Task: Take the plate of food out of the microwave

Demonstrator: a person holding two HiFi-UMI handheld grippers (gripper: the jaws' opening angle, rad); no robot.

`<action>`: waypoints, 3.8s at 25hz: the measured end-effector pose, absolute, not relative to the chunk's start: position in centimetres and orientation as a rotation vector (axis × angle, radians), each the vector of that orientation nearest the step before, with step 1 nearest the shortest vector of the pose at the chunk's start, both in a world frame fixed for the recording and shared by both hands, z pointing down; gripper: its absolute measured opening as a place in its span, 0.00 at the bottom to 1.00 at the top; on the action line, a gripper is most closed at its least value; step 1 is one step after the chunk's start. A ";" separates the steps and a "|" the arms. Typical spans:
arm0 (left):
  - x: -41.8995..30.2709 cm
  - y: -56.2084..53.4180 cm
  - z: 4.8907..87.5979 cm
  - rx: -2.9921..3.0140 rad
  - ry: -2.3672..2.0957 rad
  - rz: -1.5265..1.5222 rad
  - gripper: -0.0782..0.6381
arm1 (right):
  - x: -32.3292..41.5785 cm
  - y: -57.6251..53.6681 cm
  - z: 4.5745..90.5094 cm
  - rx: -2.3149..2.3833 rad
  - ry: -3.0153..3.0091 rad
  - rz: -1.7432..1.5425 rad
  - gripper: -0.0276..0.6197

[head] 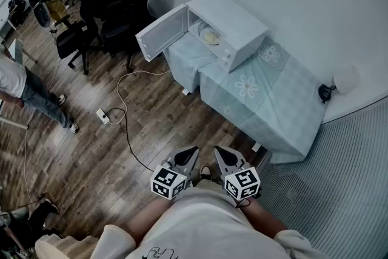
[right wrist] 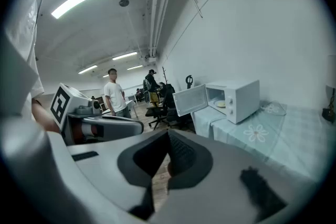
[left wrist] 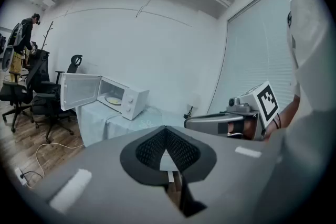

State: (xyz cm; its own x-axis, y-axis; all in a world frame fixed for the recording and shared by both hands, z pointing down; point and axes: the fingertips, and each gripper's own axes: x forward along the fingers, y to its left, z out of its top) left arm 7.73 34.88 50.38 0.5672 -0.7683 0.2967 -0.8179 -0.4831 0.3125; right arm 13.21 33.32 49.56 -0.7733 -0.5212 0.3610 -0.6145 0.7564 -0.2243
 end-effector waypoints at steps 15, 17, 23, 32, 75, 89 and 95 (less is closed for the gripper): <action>6.7 33.5 51.6 2.393 -1.296 0.191 0.11 | 12.6 32.6 49.9 0.887 -2.670 0.439 0.06; 6.7 33.6 51.7 2.386 -1.292 0.189 0.11 | 12.3 32.8 49.5 0.876 -2.674 0.407 0.06; 7.9 32.7 52.4 2.368 -1.278 0.212 0.11 | 13.1 32.4 49.8 0.855 -2.681 0.423 0.06; 11.9 28.9 52.0 2.360 -1.350 0.226 0.11 | 18.2 28.9 52.0 0.896 -2.656 0.509 0.06; -10.3 -12.9 54.8 2.429 -1.106 0.288 0.11 | -1.5 -16.9 61.3 1.309 -2.330 0.861 0.06; -11.8 -11.6 56.1 2.356 -1.131 0.362 0.11 | -1.5 -23.6 71.4 1.760 -2.150 1.789 0.20; -13.0 -11.6 56.1 2.339 -1.140 0.370 0.11 | -1.1 -26.5 72.4 2.048 -2.062 2.105 0.20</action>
State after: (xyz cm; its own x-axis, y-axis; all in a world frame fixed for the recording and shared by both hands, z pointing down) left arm -12.98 -11.57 56.08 0.6109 -0.6531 0.4476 -0.7914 -0.5190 0.3229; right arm -1.11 -26.46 72.36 -0.2823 -0.8770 0.3888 -0.3706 -0.2741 -0.8874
